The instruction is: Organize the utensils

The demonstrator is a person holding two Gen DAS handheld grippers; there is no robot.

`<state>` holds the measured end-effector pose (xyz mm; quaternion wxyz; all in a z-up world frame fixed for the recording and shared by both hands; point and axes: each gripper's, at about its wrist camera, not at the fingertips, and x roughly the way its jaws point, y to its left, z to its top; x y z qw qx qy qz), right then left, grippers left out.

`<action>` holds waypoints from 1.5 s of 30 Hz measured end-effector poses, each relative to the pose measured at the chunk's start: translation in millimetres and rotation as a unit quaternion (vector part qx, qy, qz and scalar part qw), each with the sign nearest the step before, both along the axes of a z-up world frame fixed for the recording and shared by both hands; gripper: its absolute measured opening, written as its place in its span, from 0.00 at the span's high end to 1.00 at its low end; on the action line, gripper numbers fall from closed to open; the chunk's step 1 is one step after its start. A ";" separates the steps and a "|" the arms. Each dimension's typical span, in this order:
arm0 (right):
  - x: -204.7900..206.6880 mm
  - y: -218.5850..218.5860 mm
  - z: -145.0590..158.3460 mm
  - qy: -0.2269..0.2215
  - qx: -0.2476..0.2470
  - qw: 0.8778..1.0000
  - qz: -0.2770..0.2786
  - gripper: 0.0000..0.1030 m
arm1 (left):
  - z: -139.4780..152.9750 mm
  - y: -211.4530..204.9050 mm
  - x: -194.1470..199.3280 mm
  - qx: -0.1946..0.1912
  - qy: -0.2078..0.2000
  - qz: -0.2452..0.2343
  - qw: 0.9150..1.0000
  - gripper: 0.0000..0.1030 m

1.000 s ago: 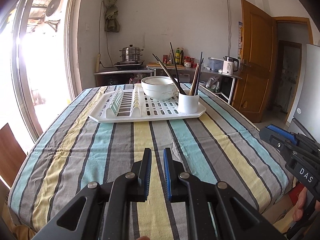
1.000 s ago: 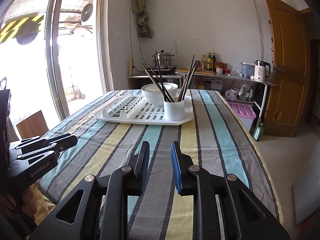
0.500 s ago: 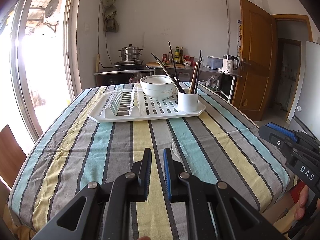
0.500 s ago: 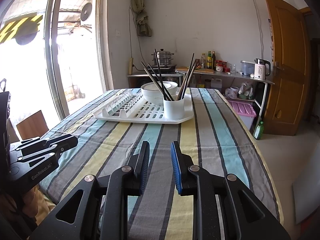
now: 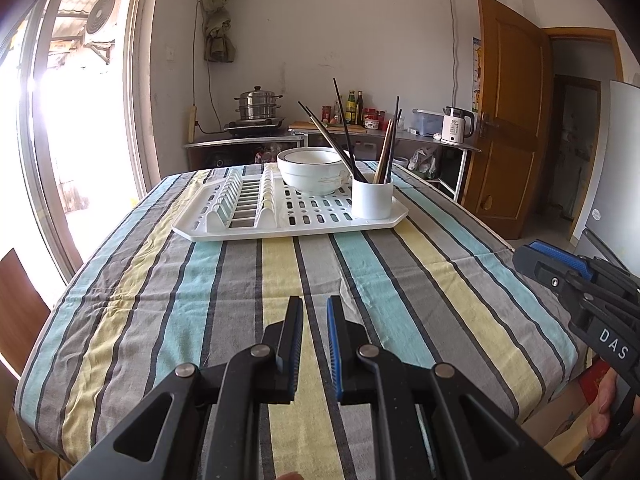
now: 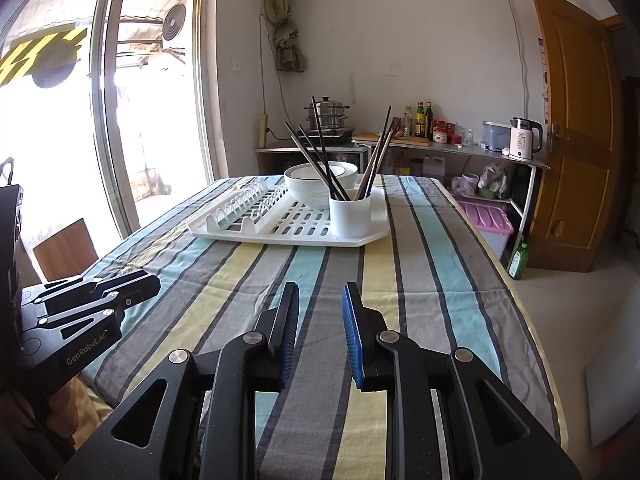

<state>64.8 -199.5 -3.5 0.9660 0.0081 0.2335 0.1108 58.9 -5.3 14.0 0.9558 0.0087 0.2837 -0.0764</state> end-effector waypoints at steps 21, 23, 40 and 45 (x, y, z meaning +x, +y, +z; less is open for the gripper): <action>0.6 -0.6 -0.8 0.005 0.000 1.000 0.002 0.78 | -4.1 -1.4 -1.4 -0.001 0.007 -0.004 1.000 0.89; 0.7 -0.1 -0.5 0.005 -0.001 1.000 0.002 0.78 | -4.1 -1.7 -1.1 -0.002 0.007 -0.005 1.000 0.89; 0.1 -0.5 -1.5 0.006 -0.001 1.000 0.004 0.78 | -5.3 -3.2 -1.2 -0.001 0.010 -0.004 1.000 0.89; -0.1 -0.3 -1.6 0.005 -0.001 1.000 0.004 0.78 | -6.3 -2.3 -1.3 -0.001 0.012 -0.003 1.000 0.89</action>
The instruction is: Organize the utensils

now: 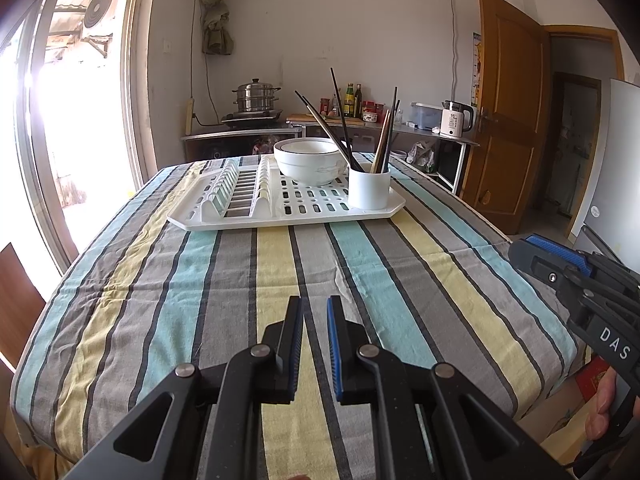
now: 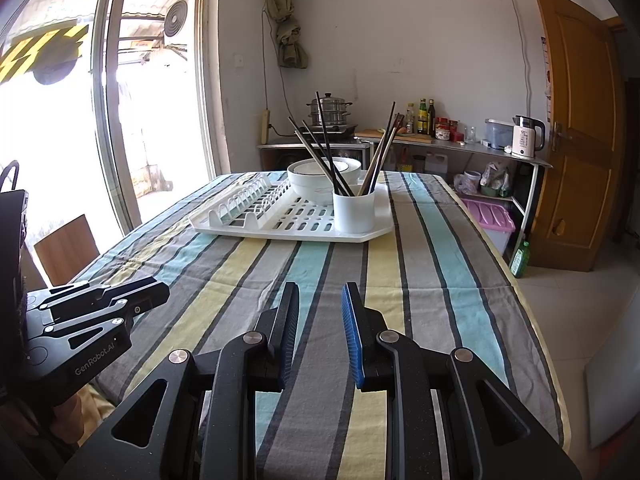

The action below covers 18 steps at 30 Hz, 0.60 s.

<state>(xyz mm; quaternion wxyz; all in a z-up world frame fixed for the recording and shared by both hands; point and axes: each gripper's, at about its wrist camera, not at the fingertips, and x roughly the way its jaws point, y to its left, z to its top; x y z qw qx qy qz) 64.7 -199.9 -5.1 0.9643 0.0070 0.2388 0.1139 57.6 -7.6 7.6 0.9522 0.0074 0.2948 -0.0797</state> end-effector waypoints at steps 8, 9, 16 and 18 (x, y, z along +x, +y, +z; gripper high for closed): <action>-0.2 0.4 -0.2 -0.001 -0.001 1.000 0.000 0.78 | -0.4 -0.5 0.0 0.003 0.000 0.002 1.000 0.89; -0.1 0.4 -0.2 0.000 -0.001 1.000 0.001 0.78 | -0.5 -0.5 0.2 0.003 0.001 0.003 1.000 0.89; -0.1 2.0 -1.4 0.001 -0.003 1.000 0.002 0.78 | -3.1 -2.2 0.8 0.013 0.001 0.009 1.000 0.89; -0.4 1.9 -1.6 0.002 -0.003 1.000 0.003 0.78 | -3.4 -2.2 0.3 0.012 0.001 0.007 1.000 0.89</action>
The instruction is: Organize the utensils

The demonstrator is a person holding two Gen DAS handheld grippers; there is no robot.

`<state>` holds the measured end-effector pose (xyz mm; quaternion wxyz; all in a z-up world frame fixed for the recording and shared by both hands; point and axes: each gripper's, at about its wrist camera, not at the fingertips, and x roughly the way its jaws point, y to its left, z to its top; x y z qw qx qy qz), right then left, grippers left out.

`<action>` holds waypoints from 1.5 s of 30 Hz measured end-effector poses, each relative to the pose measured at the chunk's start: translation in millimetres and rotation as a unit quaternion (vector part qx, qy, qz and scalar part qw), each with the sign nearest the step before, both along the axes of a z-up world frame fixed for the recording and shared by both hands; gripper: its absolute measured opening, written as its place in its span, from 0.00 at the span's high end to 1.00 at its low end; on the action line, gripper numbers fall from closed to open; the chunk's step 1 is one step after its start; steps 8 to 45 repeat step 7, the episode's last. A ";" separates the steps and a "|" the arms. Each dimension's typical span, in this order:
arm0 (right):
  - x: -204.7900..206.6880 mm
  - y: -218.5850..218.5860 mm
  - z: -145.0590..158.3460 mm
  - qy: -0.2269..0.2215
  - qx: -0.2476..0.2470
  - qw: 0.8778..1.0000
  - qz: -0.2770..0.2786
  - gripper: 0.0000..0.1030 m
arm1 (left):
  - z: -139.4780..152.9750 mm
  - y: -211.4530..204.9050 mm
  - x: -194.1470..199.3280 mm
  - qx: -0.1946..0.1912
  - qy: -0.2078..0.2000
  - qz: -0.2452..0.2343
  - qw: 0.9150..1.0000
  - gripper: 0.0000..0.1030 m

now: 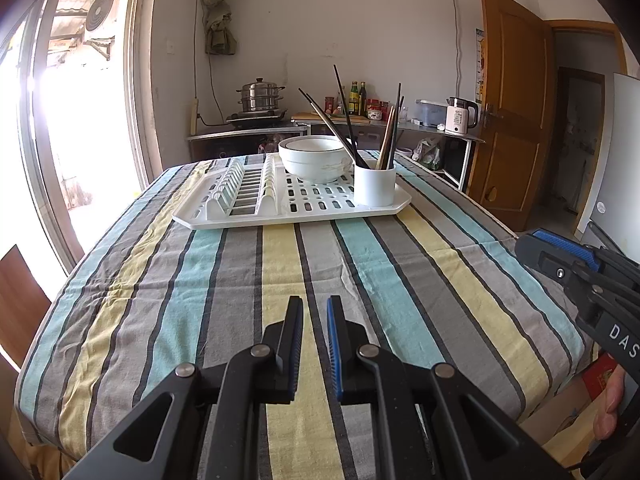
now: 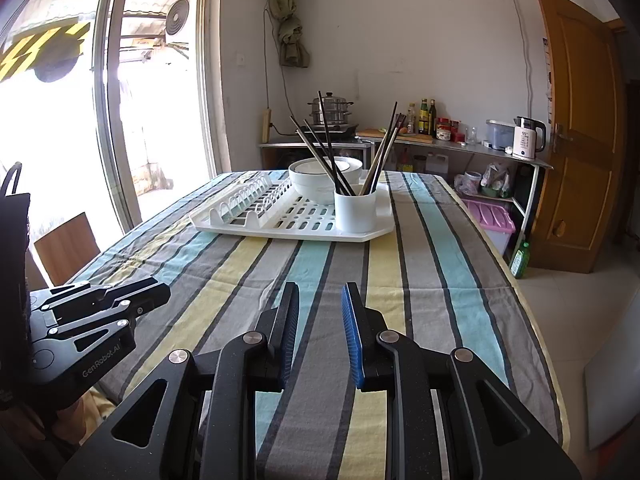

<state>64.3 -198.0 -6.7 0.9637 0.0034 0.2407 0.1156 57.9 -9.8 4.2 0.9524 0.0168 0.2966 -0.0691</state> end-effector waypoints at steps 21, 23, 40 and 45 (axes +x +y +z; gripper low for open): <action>-0.1 0.9 0.1 0.000 -0.001 1.000 0.000 0.78 | 0.3 0.7 0.1 -0.004 -0.004 0.000 1.000 0.89; -0.1 0.9 0.1 0.000 -0.001 1.000 0.000 0.78 | 0.3 0.7 0.1 -0.004 -0.004 0.000 1.000 0.89; -0.1 0.9 0.1 0.000 -0.001 1.000 0.000 0.78 | 0.3 0.7 0.1 -0.004 -0.004 0.000 1.000 0.89; -0.1 0.9 0.1 0.000 -0.001 1.000 0.000 0.78 | 0.3 0.7 0.1 -0.004 -0.004 0.000 1.000 0.89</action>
